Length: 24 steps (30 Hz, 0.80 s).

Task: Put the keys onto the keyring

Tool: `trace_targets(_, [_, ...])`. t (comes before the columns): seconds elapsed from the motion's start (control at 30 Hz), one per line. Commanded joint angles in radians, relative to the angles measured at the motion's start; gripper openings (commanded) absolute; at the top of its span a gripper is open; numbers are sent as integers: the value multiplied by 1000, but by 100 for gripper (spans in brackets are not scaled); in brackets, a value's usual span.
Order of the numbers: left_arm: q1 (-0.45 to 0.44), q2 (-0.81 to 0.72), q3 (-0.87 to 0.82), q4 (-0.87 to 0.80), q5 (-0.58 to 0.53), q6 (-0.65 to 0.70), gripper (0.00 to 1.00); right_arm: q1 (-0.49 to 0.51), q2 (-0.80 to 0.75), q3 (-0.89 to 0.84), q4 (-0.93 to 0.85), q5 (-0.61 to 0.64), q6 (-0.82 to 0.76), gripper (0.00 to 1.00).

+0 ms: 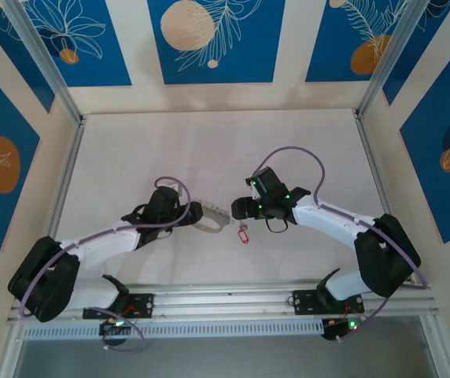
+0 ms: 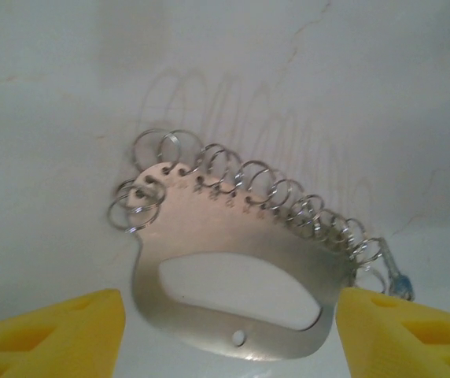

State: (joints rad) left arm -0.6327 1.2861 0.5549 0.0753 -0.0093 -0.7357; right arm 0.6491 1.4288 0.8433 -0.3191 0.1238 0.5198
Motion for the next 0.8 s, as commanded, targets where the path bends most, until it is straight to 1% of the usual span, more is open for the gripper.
trace_targets(0.0, [-21, 29, 33, 87, -9, -44, 71, 13, 24, 32, -1, -48, -22, 72])
trace_targets(0.13, [-39, 67, 31, 143, 0, -69, 71, 15, 49, 30, 0, -55, -39, 70])
trace_targets(0.4, [-50, 152, 34, 230, 27, -82, 71, 26, 91, 26, 46, -124, -42, 58])
trace_targets(0.53, [-49, 191, 44, 267, 38, -86, 71, 42, 105, 28, 64, -140, -25, 56])
trace_targets(0.6, [-50, 209, 42, 284, 34, -88, 71, 50, 122, 35, 73, -150, -18, 53])
trace_targets(0.77, [-49, 242, 44, 310, 17, -75, 71, 69, 172, 66, 84, -158, -12, 52])
